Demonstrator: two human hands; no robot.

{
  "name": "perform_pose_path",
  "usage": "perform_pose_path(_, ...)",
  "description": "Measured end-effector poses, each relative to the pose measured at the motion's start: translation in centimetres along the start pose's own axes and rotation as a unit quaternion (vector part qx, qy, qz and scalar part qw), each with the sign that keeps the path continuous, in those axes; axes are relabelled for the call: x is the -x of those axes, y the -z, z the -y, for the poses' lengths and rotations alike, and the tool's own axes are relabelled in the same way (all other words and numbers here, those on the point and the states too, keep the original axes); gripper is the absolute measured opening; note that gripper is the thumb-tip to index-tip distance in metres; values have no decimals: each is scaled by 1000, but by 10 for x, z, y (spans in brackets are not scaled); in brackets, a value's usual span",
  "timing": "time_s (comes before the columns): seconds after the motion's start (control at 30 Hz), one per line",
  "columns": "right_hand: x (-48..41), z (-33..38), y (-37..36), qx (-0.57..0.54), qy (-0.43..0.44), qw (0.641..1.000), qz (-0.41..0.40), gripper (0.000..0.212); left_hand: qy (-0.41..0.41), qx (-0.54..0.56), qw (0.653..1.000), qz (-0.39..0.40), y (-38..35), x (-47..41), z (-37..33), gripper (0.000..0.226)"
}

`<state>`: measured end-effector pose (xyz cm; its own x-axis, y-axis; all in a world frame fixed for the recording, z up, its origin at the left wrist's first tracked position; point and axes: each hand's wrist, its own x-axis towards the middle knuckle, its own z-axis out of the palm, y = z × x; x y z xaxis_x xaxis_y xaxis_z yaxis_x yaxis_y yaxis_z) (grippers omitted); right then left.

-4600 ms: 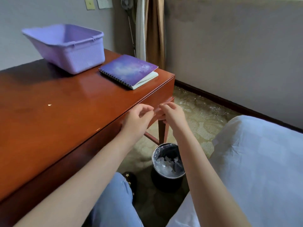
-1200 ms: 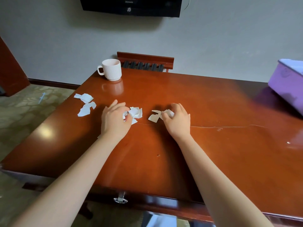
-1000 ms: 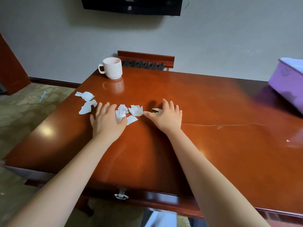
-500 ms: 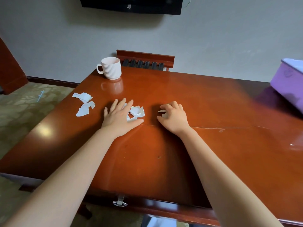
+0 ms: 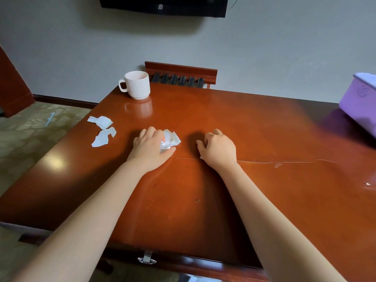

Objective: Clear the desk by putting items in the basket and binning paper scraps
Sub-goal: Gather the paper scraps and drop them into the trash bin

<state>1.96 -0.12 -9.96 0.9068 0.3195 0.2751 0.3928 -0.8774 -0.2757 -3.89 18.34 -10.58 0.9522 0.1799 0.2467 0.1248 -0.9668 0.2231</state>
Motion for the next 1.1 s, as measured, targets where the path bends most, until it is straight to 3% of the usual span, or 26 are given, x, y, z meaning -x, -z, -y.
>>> perform_pose_path(0.4,6,3,2,30,12,999,-28,35,15,53,997,-63,7,9,-5,26)
perform_pose_path(0.63,9,2,10,24,-4,999,-30,53,39,59,994,-85,7,9,-5,35)
perform_pose_path(0.73,8,-1,12,-72,-68,993,-56,53,61,69,991,-95,9,9,-5,36)
perform_pose_path(0.87,6,-11,18,-345,-179,915,-105,53,95,87,986,-110,12,8,-6,37)
perform_pose_path(1.1,10,-12,27,-381,-201,898,-88,55,121,156,972,-129,18,5,-14,34)
